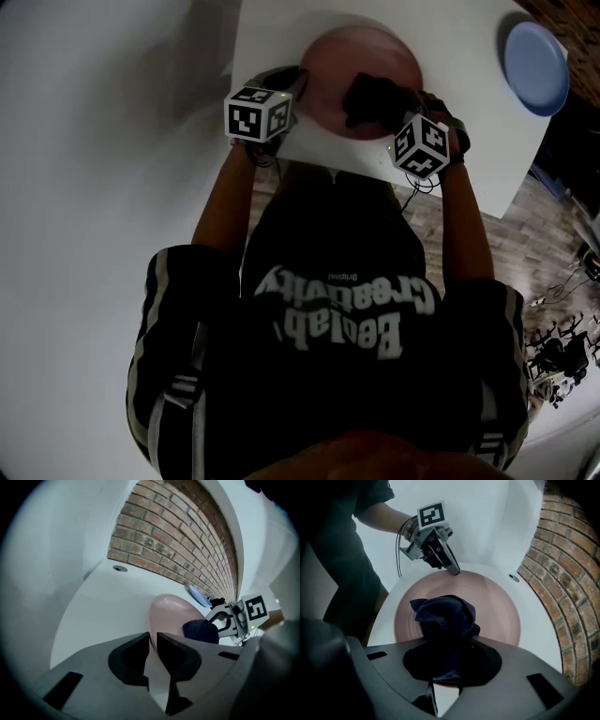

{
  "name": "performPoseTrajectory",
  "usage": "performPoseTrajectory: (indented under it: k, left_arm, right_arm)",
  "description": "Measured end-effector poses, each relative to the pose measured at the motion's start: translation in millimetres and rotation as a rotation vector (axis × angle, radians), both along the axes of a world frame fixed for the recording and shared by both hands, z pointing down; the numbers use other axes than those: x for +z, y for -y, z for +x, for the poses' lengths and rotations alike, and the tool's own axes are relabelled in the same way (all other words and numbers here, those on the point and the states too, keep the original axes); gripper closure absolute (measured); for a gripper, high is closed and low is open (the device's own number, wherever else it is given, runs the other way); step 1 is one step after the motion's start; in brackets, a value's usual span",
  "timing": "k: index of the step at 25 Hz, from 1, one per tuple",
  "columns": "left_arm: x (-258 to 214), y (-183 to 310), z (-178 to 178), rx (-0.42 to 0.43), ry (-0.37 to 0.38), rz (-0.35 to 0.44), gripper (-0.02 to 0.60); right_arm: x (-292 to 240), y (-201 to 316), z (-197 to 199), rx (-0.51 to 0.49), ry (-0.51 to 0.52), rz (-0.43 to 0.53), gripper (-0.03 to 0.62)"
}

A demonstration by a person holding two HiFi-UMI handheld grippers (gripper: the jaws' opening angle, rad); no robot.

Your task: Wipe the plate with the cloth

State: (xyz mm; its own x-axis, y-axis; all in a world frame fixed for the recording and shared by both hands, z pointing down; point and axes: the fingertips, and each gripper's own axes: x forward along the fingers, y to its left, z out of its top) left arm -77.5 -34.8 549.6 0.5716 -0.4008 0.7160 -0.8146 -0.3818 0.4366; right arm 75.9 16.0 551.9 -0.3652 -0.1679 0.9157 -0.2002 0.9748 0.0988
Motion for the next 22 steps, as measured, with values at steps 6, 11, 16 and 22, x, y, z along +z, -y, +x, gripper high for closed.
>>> performPoseTrajectory:
  k: [6, 11, 16, 22]
  left_arm:
    - [0.4, -25.4, 9.9, 0.055, -0.089, -0.052, 0.499]
    - [-0.9, -31.2, 13.9, 0.025, -0.101, -0.032, 0.504]
    - [-2.5, -29.6, 16.0, -0.020, -0.109, -0.029, 0.515]
    - [1.6, -29.9, 24.0, -0.014, -0.118, -0.028, 0.529]
  right_arm:
    - [-1.6, 39.5, 23.4, 0.051, -0.042, 0.084, 0.516]
    - [-3.7, 42.9, 25.4, 0.098, -0.076, 0.123, 0.516]
    - [-1.8, 19.5, 10.2, 0.101, -0.055, 0.076, 0.514]
    - [2.5, -16.8, 6.9, 0.061, -0.099, -0.016, 0.516]
